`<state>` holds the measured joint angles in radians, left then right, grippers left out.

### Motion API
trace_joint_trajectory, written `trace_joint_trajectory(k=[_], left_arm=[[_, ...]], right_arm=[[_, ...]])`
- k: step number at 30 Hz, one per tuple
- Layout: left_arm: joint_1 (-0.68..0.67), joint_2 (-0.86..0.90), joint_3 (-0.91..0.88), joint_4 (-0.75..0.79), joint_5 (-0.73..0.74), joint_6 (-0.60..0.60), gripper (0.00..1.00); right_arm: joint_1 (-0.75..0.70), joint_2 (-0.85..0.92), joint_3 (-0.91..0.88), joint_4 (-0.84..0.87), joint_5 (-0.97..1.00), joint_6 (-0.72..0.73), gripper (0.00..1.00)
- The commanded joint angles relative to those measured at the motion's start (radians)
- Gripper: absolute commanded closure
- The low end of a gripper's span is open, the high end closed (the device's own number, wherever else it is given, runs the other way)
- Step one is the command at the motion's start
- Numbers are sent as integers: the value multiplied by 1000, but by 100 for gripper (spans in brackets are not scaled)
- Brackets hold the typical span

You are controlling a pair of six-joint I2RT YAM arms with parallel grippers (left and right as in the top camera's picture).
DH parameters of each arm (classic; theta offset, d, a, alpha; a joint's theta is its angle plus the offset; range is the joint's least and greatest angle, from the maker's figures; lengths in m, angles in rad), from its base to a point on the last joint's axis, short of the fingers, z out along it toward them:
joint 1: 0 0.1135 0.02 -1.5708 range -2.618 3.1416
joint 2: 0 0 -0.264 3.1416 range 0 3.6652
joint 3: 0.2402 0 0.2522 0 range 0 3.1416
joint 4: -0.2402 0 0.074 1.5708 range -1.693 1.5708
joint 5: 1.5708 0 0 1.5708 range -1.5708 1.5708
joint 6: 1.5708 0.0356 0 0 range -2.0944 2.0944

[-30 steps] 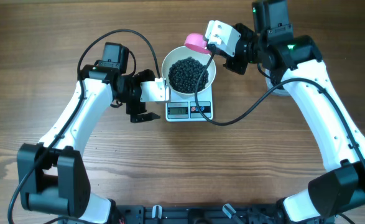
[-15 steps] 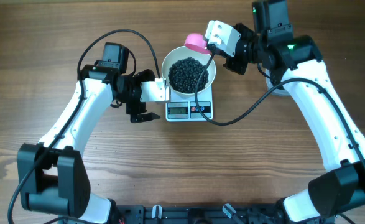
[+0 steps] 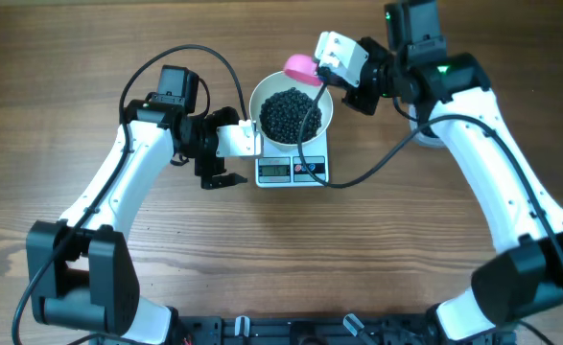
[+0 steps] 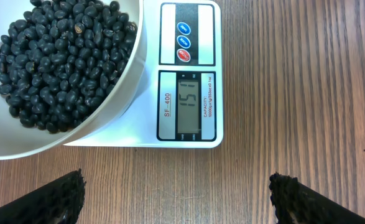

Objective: Scoop item into bowl and weigh 150g on scale
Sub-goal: 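Tip the scoop slightly to add a few beans to the bowl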

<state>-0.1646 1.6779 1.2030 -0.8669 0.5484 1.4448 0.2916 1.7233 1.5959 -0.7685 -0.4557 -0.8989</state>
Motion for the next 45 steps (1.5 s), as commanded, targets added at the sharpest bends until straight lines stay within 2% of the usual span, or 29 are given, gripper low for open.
trace_joint_trajectory(k=[1,24,35,38,45], left_arm=[[-2,11,-6,0,23,-10,0],[-2,11,-6,0,23,-10,0],[-2,11,-6,0,23,-10,0],[-2,11,-6,0,23,-10,0],[-2,11,-6,0,23,-10,0]], right_arm=[[-3,56,19,-4,-74,19,96],[-1,219,14,-45,-72,38,96],[-1,251,14,57,-72,38,96],[-1,251,14,38,-72,135,96],[0,251,14,-76,-85,143,96]])
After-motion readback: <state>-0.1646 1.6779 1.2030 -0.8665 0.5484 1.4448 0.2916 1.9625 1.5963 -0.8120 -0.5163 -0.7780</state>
